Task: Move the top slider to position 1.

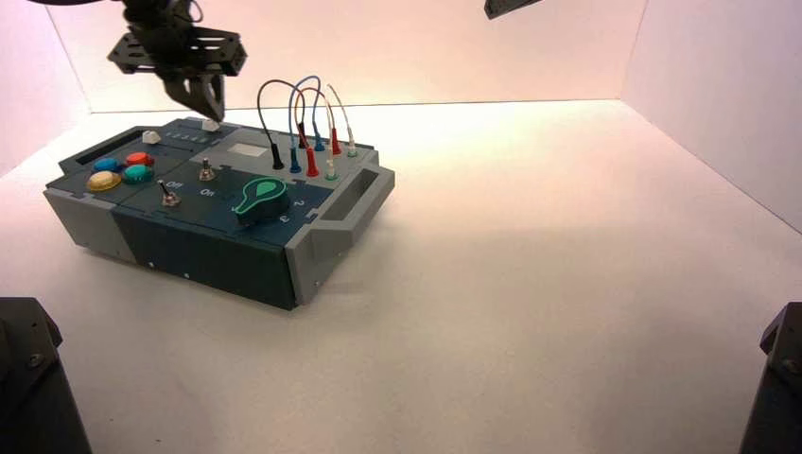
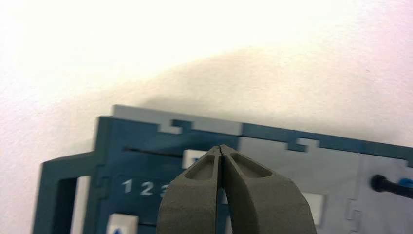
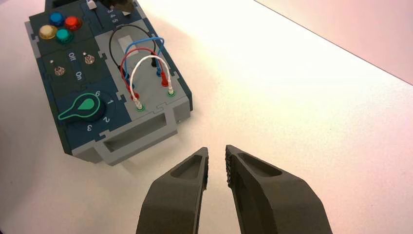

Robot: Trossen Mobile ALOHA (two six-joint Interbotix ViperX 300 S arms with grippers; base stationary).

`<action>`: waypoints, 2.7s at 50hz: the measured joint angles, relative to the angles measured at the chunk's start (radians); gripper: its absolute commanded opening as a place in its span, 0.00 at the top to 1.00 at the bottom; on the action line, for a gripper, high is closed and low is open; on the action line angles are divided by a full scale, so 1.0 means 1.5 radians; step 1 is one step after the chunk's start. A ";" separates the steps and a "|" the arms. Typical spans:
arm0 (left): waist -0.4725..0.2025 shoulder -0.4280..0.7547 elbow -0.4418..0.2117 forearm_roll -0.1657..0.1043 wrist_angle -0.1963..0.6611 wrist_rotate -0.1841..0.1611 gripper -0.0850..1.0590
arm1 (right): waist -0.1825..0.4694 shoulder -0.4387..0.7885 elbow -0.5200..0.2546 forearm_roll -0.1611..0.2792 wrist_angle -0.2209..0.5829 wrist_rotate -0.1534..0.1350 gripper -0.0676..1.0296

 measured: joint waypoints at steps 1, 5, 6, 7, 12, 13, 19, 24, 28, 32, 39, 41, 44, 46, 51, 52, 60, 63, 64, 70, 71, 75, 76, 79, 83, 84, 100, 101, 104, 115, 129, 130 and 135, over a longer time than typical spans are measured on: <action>0.005 0.000 0.000 0.000 0.000 0.000 0.95 | 0.000 0.000 0.000 0.000 0.000 0.001 0.74; 0.007 0.000 0.000 0.000 0.000 0.000 0.95 | 0.000 0.001 0.000 0.000 0.000 0.000 0.74; 0.007 0.000 0.000 0.000 0.000 0.000 0.95 | 0.000 0.001 0.000 0.000 0.000 0.000 0.74; 0.007 0.001 0.000 0.000 0.000 0.000 0.95 | 0.000 0.001 0.000 -0.001 0.000 0.000 0.74; 0.007 0.004 0.000 0.000 0.000 0.000 0.95 | 0.000 0.001 0.000 -0.001 0.000 0.000 0.74; 0.008 0.010 -0.001 0.000 0.000 0.000 0.95 | 0.000 0.001 0.000 -0.001 0.000 0.000 0.74; 0.014 0.029 -0.006 -0.001 -0.001 -0.001 0.95 | 0.000 0.001 0.000 -0.002 0.000 0.000 0.74; 0.027 0.036 -0.009 -0.001 -0.002 0.000 0.95 | 0.000 0.000 0.000 -0.002 0.001 0.000 0.74; 0.041 0.039 -0.012 0.000 -0.005 -0.001 0.95 | 0.000 0.000 0.001 -0.003 0.001 0.000 0.74; 0.054 0.041 -0.014 0.001 -0.009 0.000 0.95 | 0.000 0.000 0.001 -0.004 0.001 0.000 0.74; 0.074 0.042 -0.018 0.002 -0.010 0.001 0.95 | 0.000 0.000 0.001 -0.007 0.001 0.000 0.74; 0.078 0.042 -0.018 0.003 -0.010 0.001 0.95 | 0.000 0.000 0.001 -0.007 0.001 0.001 0.74; 0.083 0.041 -0.018 0.002 -0.009 0.001 0.95 | 0.000 0.001 0.001 -0.008 0.001 0.001 0.74; 0.084 0.041 -0.018 0.003 -0.010 0.002 0.95 | 0.000 0.000 0.001 -0.009 0.001 0.000 0.74; 0.087 0.041 -0.018 0.004 -0.009 0.001 0.95 | 0.000 0.000 0.001 -0.010 0.001 0.000 0.74; 0.087 0.042 -0.018 0.003 -0.009 0.001 0.95 | 0.000 0.000 0.001 -0.010 0.001 0.001 0.74; 0.088 0.041 -0.019 0.003 -0.009 0.001 0.95 | 0.000 0.000 0.001 -0.011 0.001 0.000 0.74; 0.088 0.040 -0.020 0.003 -0.007 0.002 0.95 | 0.000 0.000 0.001 -0.013 0.001 0.001 0.74; 0.088 0.040 -0.020 0.003 -0.006 0.002 0.95 | 0.000 0.000 0.001 -0.013 0.001 0.001 0.74; 0.090 0.021 -0.022 0.004 0.006 0.001 0.95 | 0.000 0.000 0.001 -0.015 0.001 0.001 0.74; 0.090 0.016 -0.022 0.003 0.006 0.002 0.95 | 0.000 0.000 0.001 -0.015 0.001 0.000 0.74; 0.098 -0.017 -0.024 0.005 0.006 0.002 0.95 | 0.000 0.000 0.001 -0.015 0.001 0.001 0.74; 0.100 -0.025 -0.024 0.005 0.005 0.001 0.95 | 0.000 0.000 0.000 -0.016 0.001 0.000 0.74; 0.106 -0.045 -0.025 0.005 0.006 0.002 0.95 | 0.000 0.000 0.001 -0.016 0.001 0.001 0.74; 0.109 -0.073 -0.026 0.004 0.007 0.001 0.95 | 0.000 0.000 0.001 -0.016 0.001 0.000 0.74; 0.110 -0.080 -0.026 0.005 0.007 0.001 0.95 | 0.000 -0.001 0.001 -0.015 0.001 0.000 0.74; 0.105 -0.142 -0.026 0.000 0.054 -0.021 0.95 | 0.000 -0.001 0.001 -0.016 0.001 0.001 0.66; 0.104 -0.147 -0.026 -0.001 0.057 -0.022 0.95 | 0.000 -0.001 0.001 -0.016 0.001 0.000 0.66; 0.099 -0.161 -0.026 -0.001 0.069 -0.021 0.95 | 0.000 -0.001 0.001 -0.016 0.001 0.000 0.66; 0.059 -0.235 -0.025 -0.001 0.124 -0.021 0.95 | 0.000 -0.001 0.001 -0.016 0.001 0.001 0.66; 0.050 -0.389 0.050 -0.001 0.118 -0.022 0.95 | -0.001 -0.001 0.001 -0.016 0.000 0.000 0.66; 0.050 -0.396 0.056 -0.001 0.114 -0.021 0.95 | -0.001 -0.001 0.001 -0.016 0.000 0.000 0.66; 0.048 -0.434 0.091 -0.001 0.081 -0.022 0.91 | 0.000 0.000 0.001 -0.016 -0.002 0.001 0.66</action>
